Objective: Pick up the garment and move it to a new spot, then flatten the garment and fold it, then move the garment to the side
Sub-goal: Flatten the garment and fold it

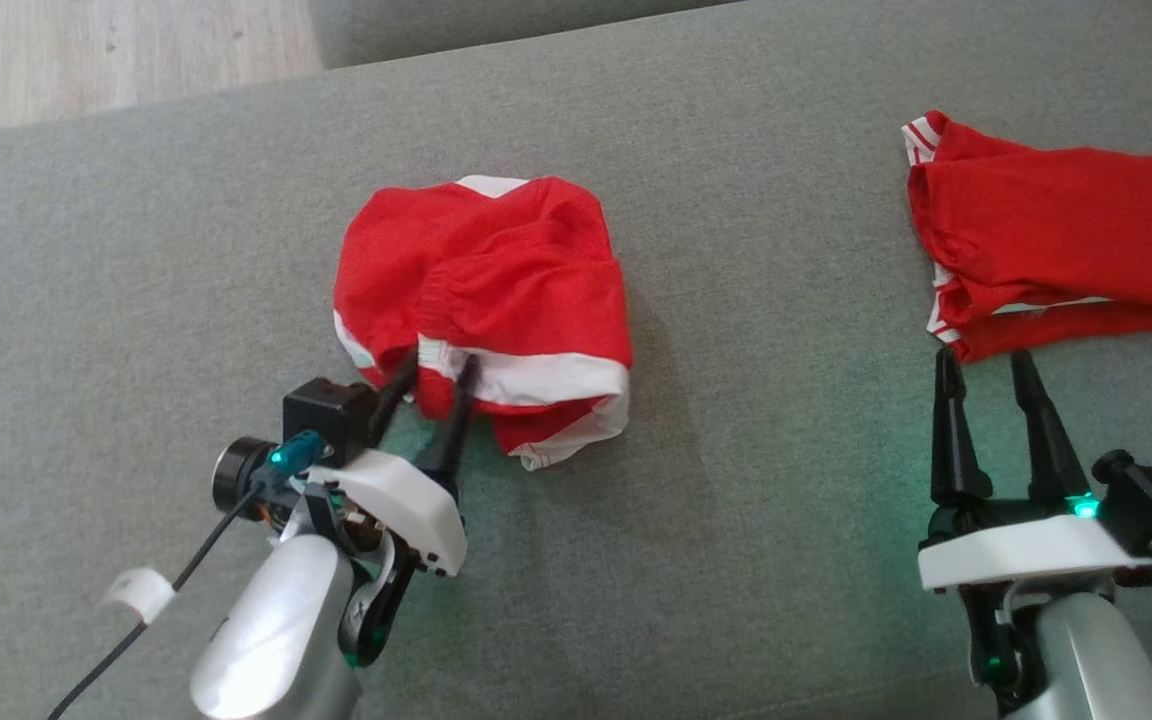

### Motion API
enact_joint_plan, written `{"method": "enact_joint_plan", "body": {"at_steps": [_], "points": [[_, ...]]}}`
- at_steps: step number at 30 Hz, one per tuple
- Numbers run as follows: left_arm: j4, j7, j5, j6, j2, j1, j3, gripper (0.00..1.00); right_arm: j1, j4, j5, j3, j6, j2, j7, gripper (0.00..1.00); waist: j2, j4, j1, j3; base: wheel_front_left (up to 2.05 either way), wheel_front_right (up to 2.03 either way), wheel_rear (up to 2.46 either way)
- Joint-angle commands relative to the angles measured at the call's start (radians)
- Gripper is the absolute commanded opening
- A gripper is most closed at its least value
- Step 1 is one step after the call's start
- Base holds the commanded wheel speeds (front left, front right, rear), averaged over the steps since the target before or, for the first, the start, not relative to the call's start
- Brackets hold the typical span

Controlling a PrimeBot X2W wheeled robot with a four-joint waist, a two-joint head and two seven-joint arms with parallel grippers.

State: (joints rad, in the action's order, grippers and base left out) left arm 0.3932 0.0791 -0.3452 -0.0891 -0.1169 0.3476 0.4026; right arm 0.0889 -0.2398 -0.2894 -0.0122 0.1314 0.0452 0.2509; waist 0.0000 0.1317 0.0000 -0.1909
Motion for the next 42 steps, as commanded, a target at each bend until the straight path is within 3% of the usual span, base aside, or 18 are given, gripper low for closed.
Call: {"method": "enact_joint_plan", "body": {"at_steps": [1, 8, 18, 25, 30, 37, 42], "points": [[-0.031, 0.003, -0.013, -0.006, -0.023, 0.058, -0.022, 0.0, 0.03, 0.026, -0.004, -0.031, -0.001, 0.005, 0.011, 1.0, 0.0, 0.005, 0.0, -0.002, 0.0, 0.0, 0.0], [-0.067, 0.011, -0.024, -0.021, -0.05, 0.108, -0.009, 0.0, 0.037, 0.022, -0.009, -0.037, -0.001, 0.005, 0.011, 1.0, 0.0, 0.016, 0.0, -0.002, 0.0, 0.0, 0.0], [-0.209, 0.103, -0.09, -0.038, -0.143, 0.301, -0.017, 0.0, 0.047, 0.015, -0.034, -0.04, -0.001, 0.005, 0.011, 1.0, 0.0, 0.031, 0.0, 0.008, 0.0, 0.0, 0.0], [-0.26, 0.172, -0.095, -0.041, -0.194, 0.441, 0.058, 0.0, 0.06, 0.013, -0.06, -0.066, -0.001, 0.005, 0.011, 1.0, 0.0, 0.055, 0.0, 0.01, 0.0, 0.0, 0.0], [-0.226, 0.142, -0.108, -0.041, -0.162, 0.565, 0.107, 0.0, 0.075, 0.008, -0.083, -0.098, -0.001, 0.005, 0.011, 1.0, 0.0, 0.096, 0.0, 0.017, 0.0, 0.0, 0.0], [-0.092, -0.046, -0.114, 0.008, -0.062, 0.745, 0.022, 0.0, 0.078, 0.014, -0.097, -0.116, -0.001, 0.005, 0.011, 1.0, 0.0, 0.138, 0.0, 0.036, 0.0, 0.0, 0.0], [-0.025, -0.156, -0.112, 0.027, -0.04, 0.782, -0.01, 0.0, 0.074, 0.026, -0.091, -0.107, -0.001, 0.005, 0.011, 1.0, 0.0, 0.133, 0.0, 0.032, 0.0, 0.0, 0.0]]}}
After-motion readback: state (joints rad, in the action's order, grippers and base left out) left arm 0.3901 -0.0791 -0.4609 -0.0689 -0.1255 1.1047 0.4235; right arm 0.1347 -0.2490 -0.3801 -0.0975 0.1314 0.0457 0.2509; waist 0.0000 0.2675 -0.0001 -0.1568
